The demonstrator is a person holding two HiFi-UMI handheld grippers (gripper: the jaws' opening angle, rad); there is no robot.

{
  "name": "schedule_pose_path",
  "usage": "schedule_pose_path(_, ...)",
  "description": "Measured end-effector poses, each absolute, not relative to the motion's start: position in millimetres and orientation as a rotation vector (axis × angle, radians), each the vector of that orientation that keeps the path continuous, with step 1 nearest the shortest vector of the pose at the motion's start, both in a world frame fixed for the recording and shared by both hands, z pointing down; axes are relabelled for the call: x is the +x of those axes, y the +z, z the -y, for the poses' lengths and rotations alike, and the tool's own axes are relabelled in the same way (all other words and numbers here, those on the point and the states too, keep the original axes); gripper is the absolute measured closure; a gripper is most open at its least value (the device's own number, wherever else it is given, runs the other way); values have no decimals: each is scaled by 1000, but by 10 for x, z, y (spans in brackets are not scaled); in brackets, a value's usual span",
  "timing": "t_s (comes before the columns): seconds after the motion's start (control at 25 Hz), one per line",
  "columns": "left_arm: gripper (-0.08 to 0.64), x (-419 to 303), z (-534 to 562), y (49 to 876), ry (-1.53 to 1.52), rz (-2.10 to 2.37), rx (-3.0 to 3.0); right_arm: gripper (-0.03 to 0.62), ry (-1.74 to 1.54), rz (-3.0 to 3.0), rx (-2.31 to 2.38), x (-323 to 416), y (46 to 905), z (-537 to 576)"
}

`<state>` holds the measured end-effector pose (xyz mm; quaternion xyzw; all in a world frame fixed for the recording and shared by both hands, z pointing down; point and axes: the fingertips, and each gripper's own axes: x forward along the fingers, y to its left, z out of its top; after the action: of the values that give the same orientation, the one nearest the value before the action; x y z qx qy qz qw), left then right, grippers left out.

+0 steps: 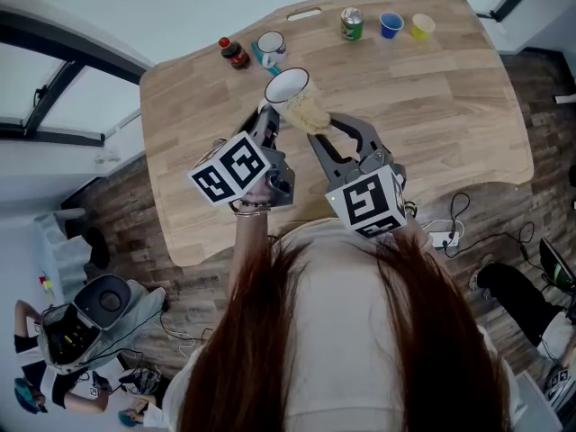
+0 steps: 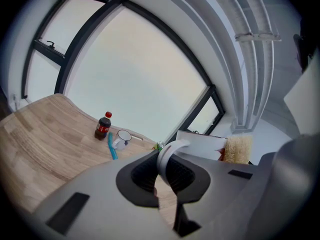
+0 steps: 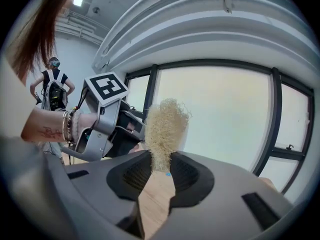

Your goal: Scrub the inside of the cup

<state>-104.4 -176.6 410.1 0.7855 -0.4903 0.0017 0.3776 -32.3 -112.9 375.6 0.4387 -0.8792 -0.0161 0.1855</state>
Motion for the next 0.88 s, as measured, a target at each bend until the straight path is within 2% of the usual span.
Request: schedule_pose_path(0.88,536,-1107,1782,4059,19,1420,1999,482,-191,2356,1211,-433,3829,1147)
